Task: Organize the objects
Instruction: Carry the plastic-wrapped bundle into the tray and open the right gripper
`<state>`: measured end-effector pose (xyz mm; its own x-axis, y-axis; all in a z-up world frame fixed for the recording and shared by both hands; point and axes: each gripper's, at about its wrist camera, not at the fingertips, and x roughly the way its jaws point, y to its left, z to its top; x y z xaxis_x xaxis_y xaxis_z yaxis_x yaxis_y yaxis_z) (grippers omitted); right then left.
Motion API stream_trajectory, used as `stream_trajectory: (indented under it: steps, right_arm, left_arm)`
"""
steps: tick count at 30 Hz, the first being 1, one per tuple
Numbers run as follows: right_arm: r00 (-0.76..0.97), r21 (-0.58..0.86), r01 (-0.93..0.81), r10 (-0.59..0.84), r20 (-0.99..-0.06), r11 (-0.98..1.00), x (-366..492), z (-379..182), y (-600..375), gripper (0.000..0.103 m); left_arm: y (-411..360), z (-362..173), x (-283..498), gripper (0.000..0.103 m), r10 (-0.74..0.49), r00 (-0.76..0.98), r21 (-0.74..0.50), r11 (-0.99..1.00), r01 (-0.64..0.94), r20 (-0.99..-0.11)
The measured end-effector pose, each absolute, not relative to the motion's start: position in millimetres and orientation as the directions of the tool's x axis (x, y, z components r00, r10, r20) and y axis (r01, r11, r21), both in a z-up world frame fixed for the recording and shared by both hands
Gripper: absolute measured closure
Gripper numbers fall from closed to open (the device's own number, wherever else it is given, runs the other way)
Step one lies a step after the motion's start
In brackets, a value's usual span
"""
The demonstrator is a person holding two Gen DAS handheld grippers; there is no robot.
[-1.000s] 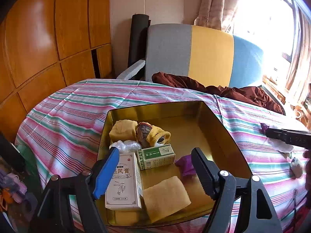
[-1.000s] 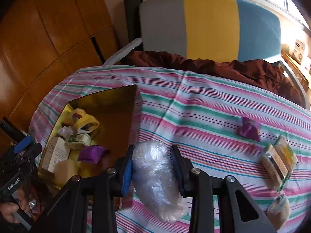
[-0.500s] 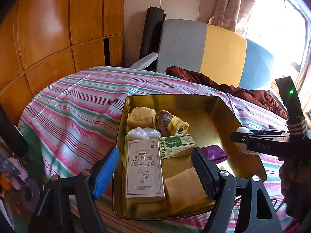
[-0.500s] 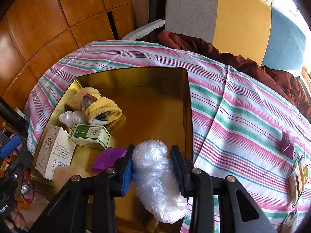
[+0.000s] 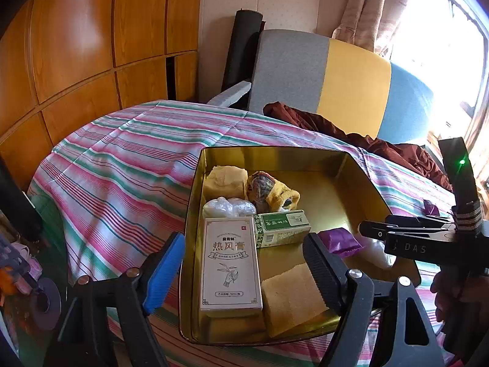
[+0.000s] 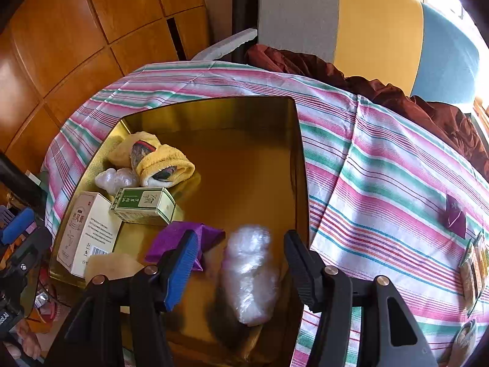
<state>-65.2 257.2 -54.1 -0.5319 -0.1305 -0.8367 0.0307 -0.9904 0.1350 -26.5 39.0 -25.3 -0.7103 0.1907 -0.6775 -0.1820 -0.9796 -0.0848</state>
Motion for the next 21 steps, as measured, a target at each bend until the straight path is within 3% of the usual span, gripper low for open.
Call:
stream_trajectory:
  steps: [3,5,21]
  right_arm:
    - [-0.556,0.134,0.032,-0.129,-0.821,-0.990,-56.0,-48.2,258.4,0.021]
    - [-0.575,0.110,0.025,-0.104,-0.812,-0.994,-49.3,-44.5,258.8,0.016]
    - [-0.595,0.060,-0.055,-0.016,-0.803,-0.997,0.2,-37.6,308.2,0.016]
  left_arm:
    - [40.7,-24.5,-25.6,0.021,0.195,-0.709,-0.086,-0.979,-0.186,-0.678]
    - [41.9,-23.2,-24.7,0.020,0.197,-0.711,-0.086,-0.978,-0.189,-0.675]
    - [59.1,-14.8,-15.6,0.017,0.211,-0.716,-0.056,-0.971,-0.233,-0.665]
